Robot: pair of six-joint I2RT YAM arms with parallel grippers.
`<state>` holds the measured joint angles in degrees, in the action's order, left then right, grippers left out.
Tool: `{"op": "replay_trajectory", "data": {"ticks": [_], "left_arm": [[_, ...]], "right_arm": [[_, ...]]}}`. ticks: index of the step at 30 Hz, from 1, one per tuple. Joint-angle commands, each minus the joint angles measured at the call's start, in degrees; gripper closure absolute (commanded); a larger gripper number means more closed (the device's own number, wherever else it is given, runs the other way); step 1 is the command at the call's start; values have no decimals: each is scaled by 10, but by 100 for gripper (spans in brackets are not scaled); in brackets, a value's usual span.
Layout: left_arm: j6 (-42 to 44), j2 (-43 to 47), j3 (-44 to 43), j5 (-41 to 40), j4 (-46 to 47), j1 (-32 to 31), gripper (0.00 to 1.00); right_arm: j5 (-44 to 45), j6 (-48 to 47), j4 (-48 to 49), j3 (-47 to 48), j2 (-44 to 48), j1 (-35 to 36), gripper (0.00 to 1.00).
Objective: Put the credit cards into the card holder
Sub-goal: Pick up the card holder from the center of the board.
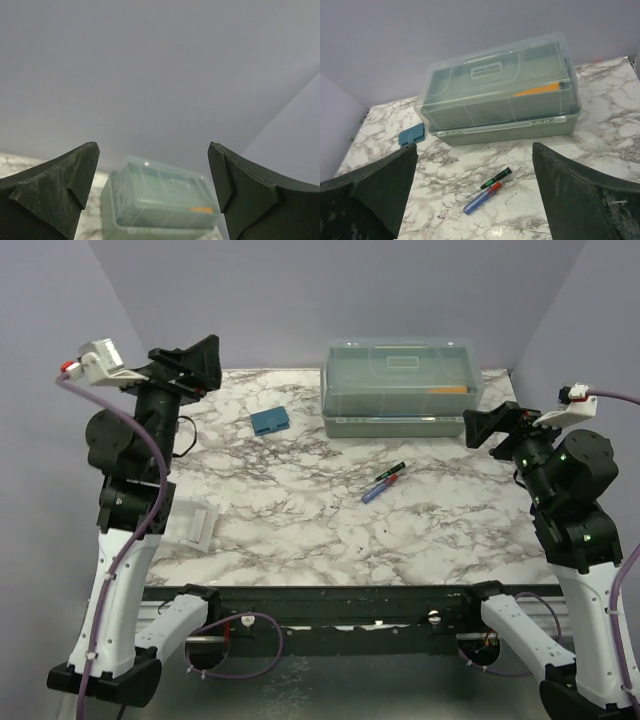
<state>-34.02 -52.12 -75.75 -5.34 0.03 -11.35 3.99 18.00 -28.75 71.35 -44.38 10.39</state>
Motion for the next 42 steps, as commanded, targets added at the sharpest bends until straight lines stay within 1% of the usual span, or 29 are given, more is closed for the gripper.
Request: {"op": "replay_trajectory", "data": {"ticks": [1,3,4,6,8,10,12,14,16,17,19,20,24,26,28,31,32,37,38,40,42], "left_arm": [[-15,-87,-14,77,-111,3,1],[-34,-128,-28,104,-151,16,1],[-52,-149,-29,133,-159,28,1],[-88,-196,-26,199,-162,53,1],[-126,-246,-23,245,-164,74,1],[-145,-298,-22,269,-161,84,1],[-154,-353,-20,270,-146,89,1],[-168,-409,-24,287,-121,98,4],[-183,-468,-35,278,-99,104,8],[-197,-499,-46,284,-94,108,11],[-204,-559,-72,295,-81,108,25],[-207,-580,-79,268,-82,108,28],[-196,-626,-81,152,-79,108,27],[-193,-656,-92,146,-80,108,26],[-196,-684,-106,156,-93,126,28],[-195,-698,-102,156,-80,127,29],[-192,-708,-107,168,-76,129,31],[-196,-763,-149,247,-61,135,51],[-197,-768,-154,259,-58,135,55],[-195,-772,-160,278,-55,135,67],[-194,-769,-158,289,-55,134,75]], "right_arm": [[-20,19,-13,-19,-24,-3,0],[-31,28,-20,-20,-45,-3,0],[-36,32,-18,-24,-52,-3,0],[-64,41,-14,-34,-60,-3,0],[-84,45,-5,-50,-61,-3,0],[-99,51,4,-66,-61,-3,0],[-115,56,15,-82,-63,-3,0],[-129,61,23,-95,-67,-3,0],[-143,67,31,-104,-71,-3,0],[-146,70,33,-107,-73,-3,0],[-149,74,32,-108,-79,-3,0],[-147,74,30,-108,-81,-3,0],[-136,74,26,-107,-76,-3,0],[-131,74,27,-111,-71,-3,0],[-125,76,29,-116,-65,-3,0],[-118,81,31,-124,-61,-3,0],[-117,82,32,-125,-62,-3,0],[-127,93,46,-138,-69,-3,0],[-131,95,47,-140,-72,-3,0],[-140,98,49,-146,-80,-3,0],[-153,99,51,-154,-91,-3,0]]}}
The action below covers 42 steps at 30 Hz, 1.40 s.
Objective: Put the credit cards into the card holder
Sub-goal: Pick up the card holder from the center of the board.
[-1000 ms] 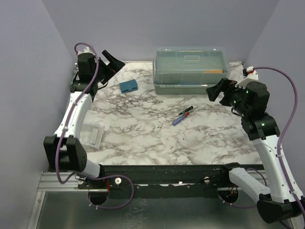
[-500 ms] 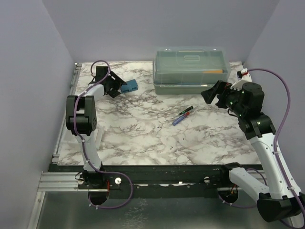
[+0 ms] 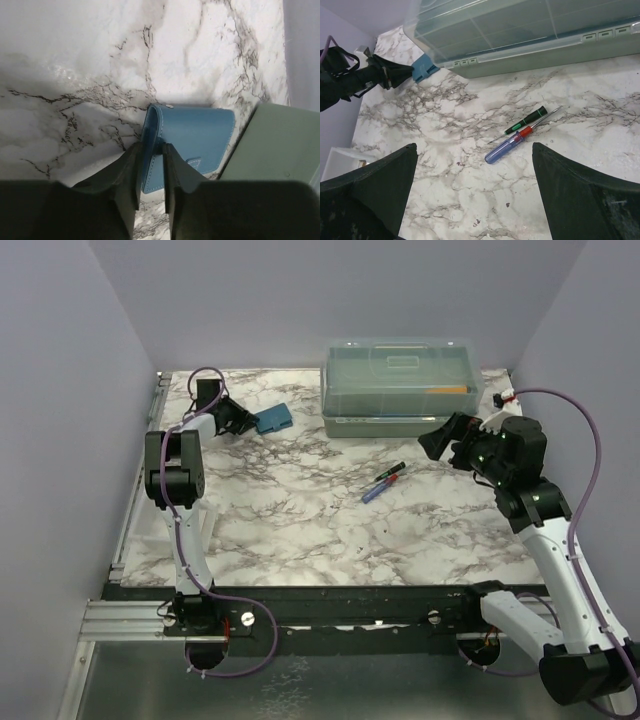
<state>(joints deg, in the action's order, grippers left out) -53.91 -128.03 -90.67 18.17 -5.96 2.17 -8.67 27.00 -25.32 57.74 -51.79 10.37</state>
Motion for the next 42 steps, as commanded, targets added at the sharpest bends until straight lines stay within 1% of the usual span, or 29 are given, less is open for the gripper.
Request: {"op": "replay_trajectory", "data": {"ticks": [1,3,5,8,11,18,21,25,29,33,36,39,42], "left_arm": [[5,-6,-5,59,5,-2,76],[3,1,2,75,4,-2,74],[-5,13,18,77,-2,-2,65],[-14,26,42,77,-2,-2,62],[-24,28,53,92,-1,-2,58],[-54,33,60,142,20,-8,56],[-87,36,83,157,63,-10,54],[-122,13,87,187,106,-13,54],[-120,-5,69,190,109,-12,65],[-113,-16,58,192,110,-12,85],[-90,-1,71,162,97,-12,100],[-61,31,107,124,64,-16,100],[-49,86,175,103,45,-20,100]], "right_arm": [[-36,9,16,-23,-25,-2,0],[-57,8,18,-33,-42,-2,0],[-79,9,23,-43,-59,-2,0],[-104,15,42,-60,-69,-2,0],[-108,23,54,-72,-65,-1,0],[-98,44,65,-92,-48,7,0],[-94,55,68,-97,-44,12,0],[-88,68,65,-91,-52,20,0],[-83,79,71,-82,-62,34,0],[-72,76,81,-87,-81,50,0],[-65,66,93,-93,-100,61,0],[-23,27,80,-76,-141,103,0],[37,-14,69,-45,-211,180,0]]}}
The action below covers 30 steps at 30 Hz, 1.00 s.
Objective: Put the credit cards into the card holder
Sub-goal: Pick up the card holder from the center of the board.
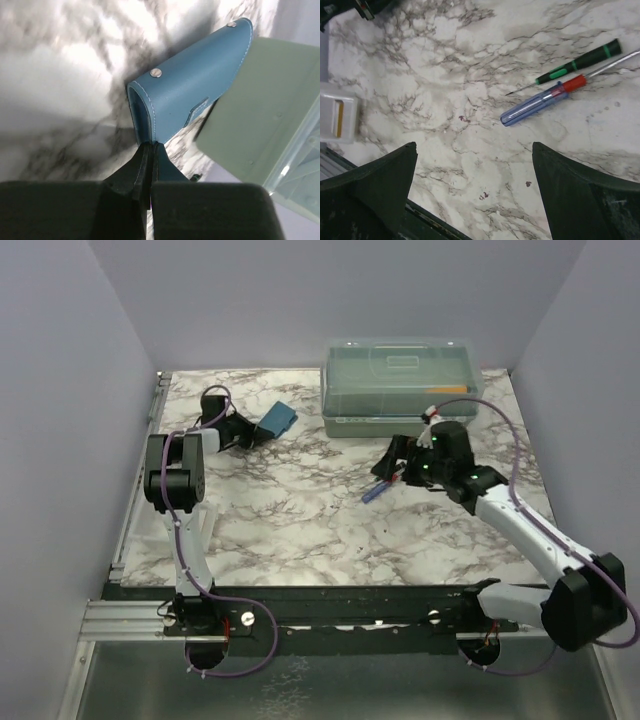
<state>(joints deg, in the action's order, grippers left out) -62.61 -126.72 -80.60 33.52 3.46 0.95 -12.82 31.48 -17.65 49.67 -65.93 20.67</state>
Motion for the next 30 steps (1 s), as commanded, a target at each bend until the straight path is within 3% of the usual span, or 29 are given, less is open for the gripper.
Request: {"op": "replay_trajectory", "data": {"ticks": [1,8,12,18,22,24,30], "left_arm": [[42,98,101,-53,-51,-21,100],[102,285,294,-12,-88,-81,100],[151,367,368,-8,-136,-164,100],[153,448,384,19,-207,-186,100],[153,479,350,22,-269,-186,100],[146,485,344,31,-279,-186,100],[124,487,343,53,-309,-186,100]], "right_arm": [[92,-68,-5,47,-98,99,0],[72,-73,63,86,-218,175,0],[64,-99,114,58,-222,214,0],[142,-277,287,-79,-148,344,0],[165,-401,423,-160,-132,381,0],[157,-456,491,-190,-137,389,0],[258,-565,643,-195,-229,427,0]]}}
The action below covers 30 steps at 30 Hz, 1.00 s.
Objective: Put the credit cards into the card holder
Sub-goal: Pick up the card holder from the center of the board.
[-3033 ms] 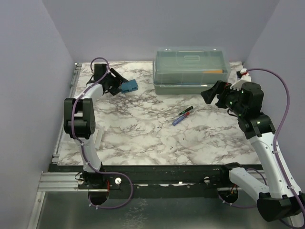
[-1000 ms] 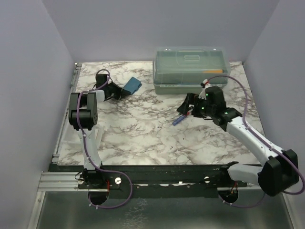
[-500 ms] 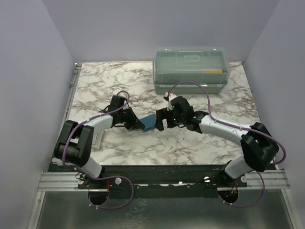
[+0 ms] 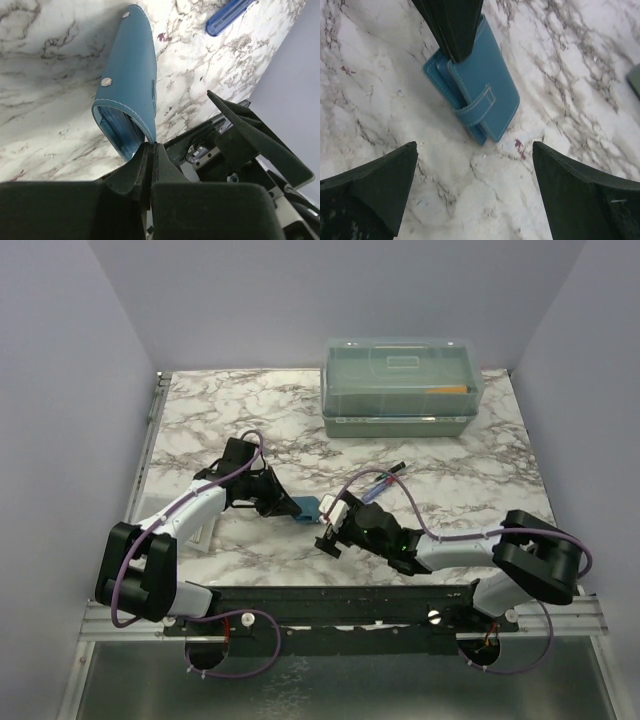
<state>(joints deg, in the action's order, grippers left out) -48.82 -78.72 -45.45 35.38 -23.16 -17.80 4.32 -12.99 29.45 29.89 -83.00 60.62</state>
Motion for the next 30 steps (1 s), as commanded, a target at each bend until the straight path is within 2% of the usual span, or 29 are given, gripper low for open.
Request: {"op": "replay_trajectory", "data": {"ticks": [1,3,6,10,12,15,17,18,20,21,22,24,25,28,30], "left_arm": [[-18,8,-8,35,-45,1,100],[-27,9,-7,36,-49,1,100],[-35,5,-11,41,-55,1,100],[-42,6,-22,53,-62,1,100],[-44,6,-30,55,-65,1,100],[-48,6,-40,58,-68,0,100],[-45,5,-48,58,-70,1,100],[-38,3,-55,57,-70,1,100],[-21,-1,-71,46,-74,0,99],[-9,-4,-79,42,-75,1,84],[8,-9,-93,39,-76,1,70],[60,-16,-129,34,-79,0,45],[84,-14,-144,18,-79,-1,32],[141,-3,-167,-49,-71,-5,18],[159,1,-156,-52,-28,-7,13]], "right_arm": [[100,-132,200,5,-82,30,0],[116,-144,254,9,-120,36,0],[101,-133,279,22,-150,39,0],[165,-122,341,49,-200,42,2],[169,-112,354,61,-214,42,8],[165,-88,372,64,-226,42,32],[168,-63,378,59,-226,42,56],[174,-46,377,54,-223,42,73],[180,-11,368,38,-204,42,88],[183,27,352,30,-190,41,96],[189,50,325,23,-170,42,99],[197,120,243,16,-127,41,100],[199,187,194,14,-103,41,99],[187,291,37,22,-30,36,100],[144,378,-67,28,21,13,99]]}}
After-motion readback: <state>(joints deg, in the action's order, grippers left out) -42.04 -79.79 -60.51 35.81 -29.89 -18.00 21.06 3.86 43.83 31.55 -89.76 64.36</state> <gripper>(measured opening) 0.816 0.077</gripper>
